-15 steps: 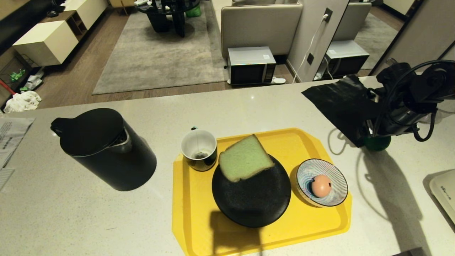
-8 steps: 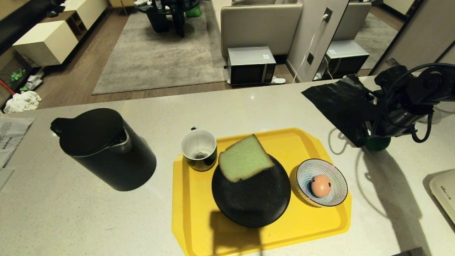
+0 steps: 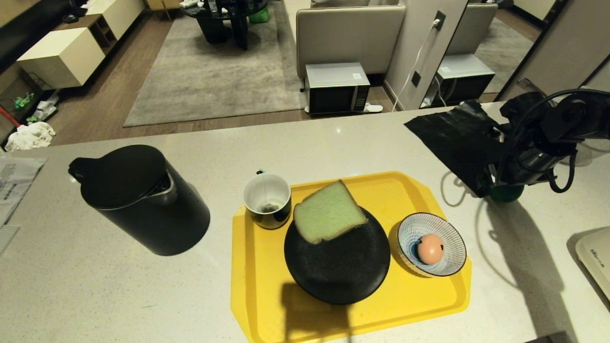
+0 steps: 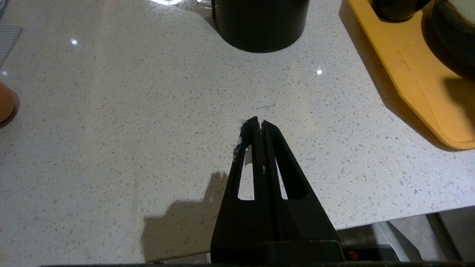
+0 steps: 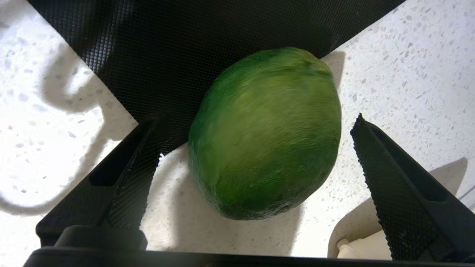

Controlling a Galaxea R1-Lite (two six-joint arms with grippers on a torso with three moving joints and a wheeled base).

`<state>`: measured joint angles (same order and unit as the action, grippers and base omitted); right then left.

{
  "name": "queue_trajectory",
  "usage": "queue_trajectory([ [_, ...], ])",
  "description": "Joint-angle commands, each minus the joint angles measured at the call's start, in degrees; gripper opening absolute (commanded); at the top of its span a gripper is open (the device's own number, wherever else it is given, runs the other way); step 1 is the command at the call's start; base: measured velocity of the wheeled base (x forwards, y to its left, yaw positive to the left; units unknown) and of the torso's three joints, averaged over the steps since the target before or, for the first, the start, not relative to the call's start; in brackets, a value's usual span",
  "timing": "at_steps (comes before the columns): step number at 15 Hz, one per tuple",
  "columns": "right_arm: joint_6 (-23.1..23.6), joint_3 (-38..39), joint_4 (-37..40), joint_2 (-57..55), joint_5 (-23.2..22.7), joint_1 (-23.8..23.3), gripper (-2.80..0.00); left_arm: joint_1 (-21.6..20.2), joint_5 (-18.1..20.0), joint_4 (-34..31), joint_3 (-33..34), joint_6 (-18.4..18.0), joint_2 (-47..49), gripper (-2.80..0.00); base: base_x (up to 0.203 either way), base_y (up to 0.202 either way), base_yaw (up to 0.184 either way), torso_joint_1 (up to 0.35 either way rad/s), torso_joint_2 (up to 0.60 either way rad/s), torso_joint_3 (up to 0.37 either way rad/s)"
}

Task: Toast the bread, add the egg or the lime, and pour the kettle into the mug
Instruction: Put the fruit on a plate

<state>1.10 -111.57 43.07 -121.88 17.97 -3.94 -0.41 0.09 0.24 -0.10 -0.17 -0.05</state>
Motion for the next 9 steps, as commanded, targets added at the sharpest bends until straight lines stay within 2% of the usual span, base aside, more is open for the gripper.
queue_trajectory([
  [1, 0.05, -0.02, -1.36, -0.98, 0.06, -0.28, 0.00, -0.02, 0.00, 0.02, 0.01, -0.01, -0.04, -2.80, 0.000, 0.000, 0.000, 0.000, 0.00, 0.000],
  [6, 0.27, -0.05, -3.08, -1.60, -0.07, -0.29, 0.00, -0.02, 0.00, 0.02, 0.01, -0.01, -0.04, -2.80, 0.000, 0.000, 0.000, 0.000, 0.00, 0.000],
  [7, 0.31, -0.05, -3.08, -1.60, -0.15, -0.30, -2.80, -0.02, 0.00, 0.02, 0.01, 0.07, -0.04, -2.80, 0.000, 0.000, 0.000, 0.000, 0.00, 0.000],
  [9, 0.38, -0.05, -3.08, -1.52, -0.20, -0.37, -2.80, -0.02, 0.00, 0.02, 0.01, -0.01, -0.04, -2.80, 0.000, 0.000, 0.000, 0.000, 0.00, 0.000],
])
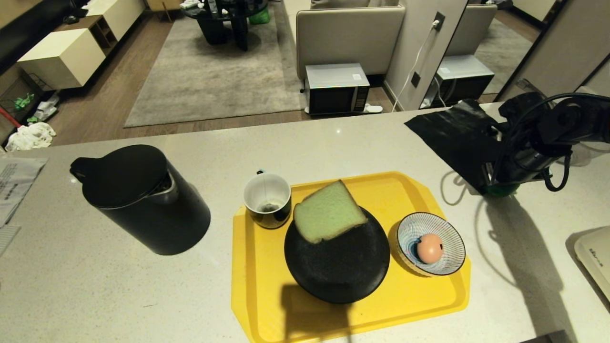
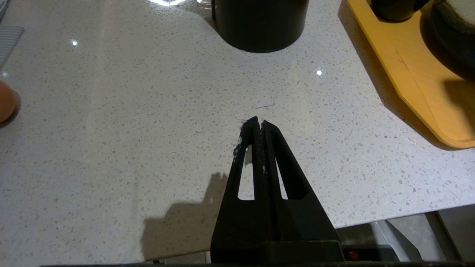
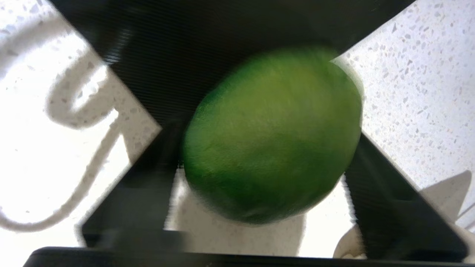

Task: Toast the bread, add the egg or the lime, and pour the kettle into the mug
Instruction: Put the fruit on a plate

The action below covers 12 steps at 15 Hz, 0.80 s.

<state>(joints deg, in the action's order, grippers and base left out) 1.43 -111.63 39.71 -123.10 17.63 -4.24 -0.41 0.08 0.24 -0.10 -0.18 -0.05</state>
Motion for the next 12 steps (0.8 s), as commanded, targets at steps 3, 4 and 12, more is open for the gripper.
queue_trajectory([
  [3, 0.14, 0.01, 0.43, -0.14, 0.21, -0.23, -2.80, -0.02, 0.01, 0.02, 0.01, 0.00, -0.04, -2.80, 0.000, 0.000, 0.000, 0.000, 0.00, 0.000],
  [4, 0.16, 0.01, 0.45, -0.12, 0.21, -0.34, -2.80, -0.02, 0.01, 0.02, 0.01, 0.00, -0.04, -2.80, 0.000, 0.000, 0.000, 0.000, 0.00, 0.000],
  [12, 1.63, 2.10, 0.63, 3.74, -0.04, -2.13, -2.80, -0.02, 0.01, 0.02, 0.01, 0.00, -0.04, -2.80, 0.000, 0.000, 0.000, 0.000, 0.00, 0.000],
])
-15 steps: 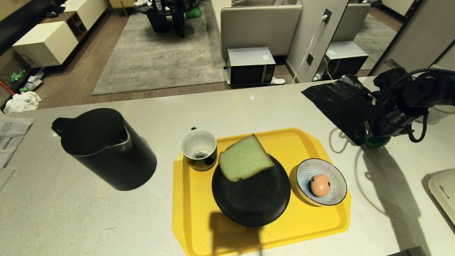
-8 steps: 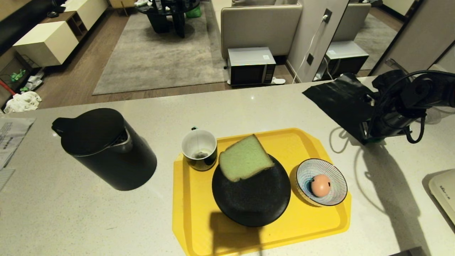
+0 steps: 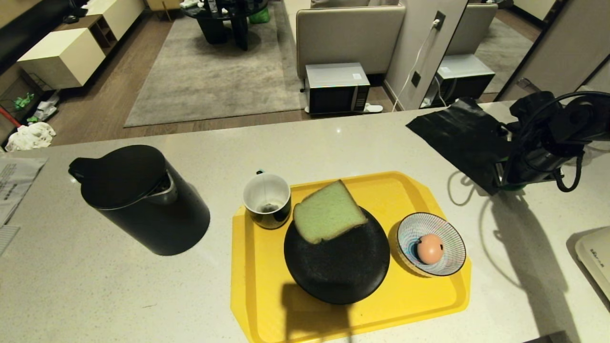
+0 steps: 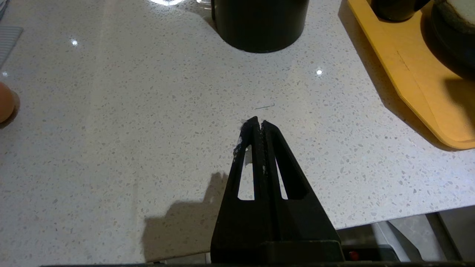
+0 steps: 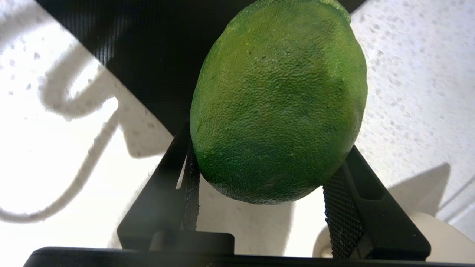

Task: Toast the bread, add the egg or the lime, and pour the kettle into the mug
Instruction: Put the fruit on a plate

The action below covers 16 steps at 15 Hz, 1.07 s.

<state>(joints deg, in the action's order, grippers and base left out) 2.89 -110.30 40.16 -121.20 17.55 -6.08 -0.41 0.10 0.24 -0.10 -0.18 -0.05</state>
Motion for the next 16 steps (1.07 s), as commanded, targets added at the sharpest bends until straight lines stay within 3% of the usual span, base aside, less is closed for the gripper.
queue_trajectory([
  [1, 0.62, 1.56, 0.19, 2.80, -0.02, -0.54, -2.80, -0.02, -0.01, 0.02, 0.01, 0.00, -0.04, -2.80, 0.000, 0.000, 0.000, 0.000, 0.00, 0.000],
  [7, 2.47, 7.47, 0.24, 11.17, -3.06, -1.14, -2.80, -0.02, -0.01, 0.02, 0.01, 0.00, -0.04, -2.80, 0.000, 0.000, 0.000, 0.000, 0.00, 0.000],
  [13, 11.81, 15.71, 5.37, 26.14, -13.70, -2.05, -2.80, -0.02, -0.01, 0.02, 0.01, 0.00, -0.04, -2.80, 0.000, 0.000, 0.000, 0.000, 0.00, 0.000],
  [16, 14.91, 19.86, 11.17, 32.34, -15.97, -1.98, -2.80, -0.02, -0.01, 0.02, 0.01, 0.00, -0.04, -2.80, 0.000, 0.000, 0.000, 0.000, 0.00, 0.000],
])
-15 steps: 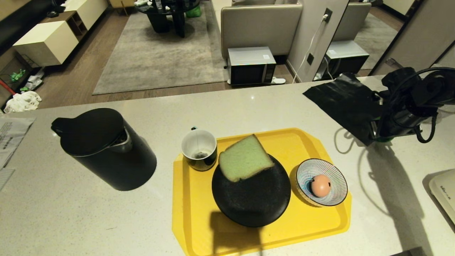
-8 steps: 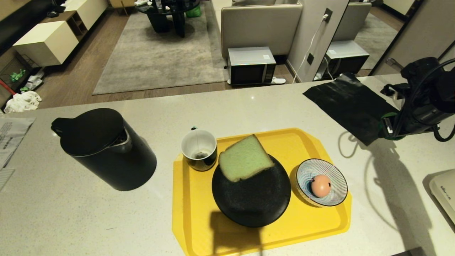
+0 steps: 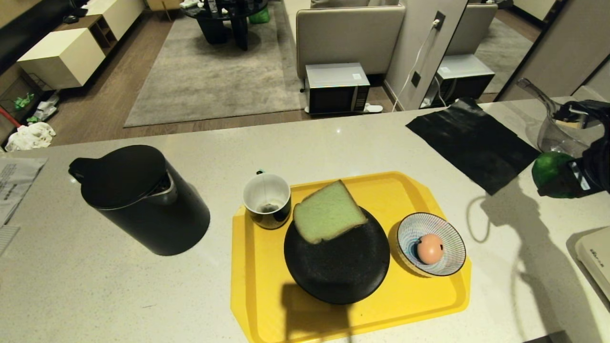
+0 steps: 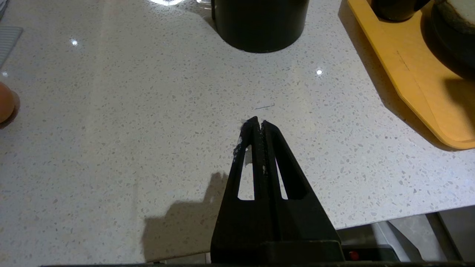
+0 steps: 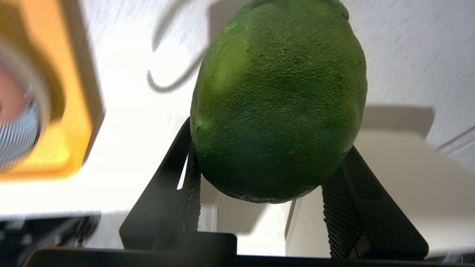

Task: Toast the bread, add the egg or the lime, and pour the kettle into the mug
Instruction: Put the fruit on a plate

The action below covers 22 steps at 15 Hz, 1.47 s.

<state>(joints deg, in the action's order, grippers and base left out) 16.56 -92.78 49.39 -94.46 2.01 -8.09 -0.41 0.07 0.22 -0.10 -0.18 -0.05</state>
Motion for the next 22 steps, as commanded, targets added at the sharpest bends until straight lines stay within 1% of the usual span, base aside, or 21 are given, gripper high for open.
queue_trajectory([
  [1, 2.80, 4.80, 3.06, 7.54, -0.86, 0.02, -2.80, 0.06, 0.01, 0.04, 0.01, 0.01, -0.04, -2.80, 0.000, 0.000, 0.000, 0.000, 0.00, 0.000],
  [6, 9.73, 20.26, 4.02, 17.76, -2.58, 0.11, -2.80, 0.02, 0.01, 0.04, 0.01, 0.01, -0.04, -2.80, 0.000, 0.000, 0.000, 0.000, 0.00, 0.000],
  [9, 13.15, 25.52, 4.11, 20.76, -3.87, 0.50, -2.80, -0.02, 0.01, 0.04, 0.01, 0.01, -0.04, -2.80, 0.000, 0.000, 0.000, 0.000, 0.00, 0.000],
  [12, 14.28, 30.76, 3.78, 23.25, -4.54, 1.66, -2.80, -0.02, 0.01, 0.04, 0.01, 0.01, -0.04, -2.80, 0.000, 0.000, 0.000, 0.000, 0.00, 0.000],
  [15, 13.60, 29.94, 3.70, 23.36, -4.56, 1.61, -2.80, -0.02, 0.01, 0.04, 0.01, 0.01, -0.04, -2.80, 0.000, 0.000, 0.000, 0.000, 0.00, 0.000],
  [17, 12.15, 28.69, 3.70, 23.28, -4.56, 1.59, -2.80, -0.02, 0.01, 0.04, 0.01, 0.01, -0.04, -2.80, 0.000, 0.000, 0.000, 0.000, 0.00, 0.000],
  [18, 12.05, 28.12, 3.70, 23.43, -4.98, 1.68, -2.80, -0.02, 0.01, 0.04, 0.01, 0.01, -0.04, -2.80, 0.000, 0.000, 0.000, 0.000, 0.00, 0.000],
  [20, 12.10, 26.85, 3.70, 23.53, -7.67, 1.68, -2.80, -0.02, 0.01, 0.04, 0.01, 0.09, -0.04, -2.80, 0.000, 0.000, 0.000, 0.000, 0.00, 0.000],
  [22, 12.10, 26.42, 3.78, 23.56, -7.94, 1.68, -2.80, -0.02, 0.01, 0.04, 0.01, 0.01, -0.04, -2.80, 0.000, 0.000, 0.000, 0.000, 0.00, 0.000],
])
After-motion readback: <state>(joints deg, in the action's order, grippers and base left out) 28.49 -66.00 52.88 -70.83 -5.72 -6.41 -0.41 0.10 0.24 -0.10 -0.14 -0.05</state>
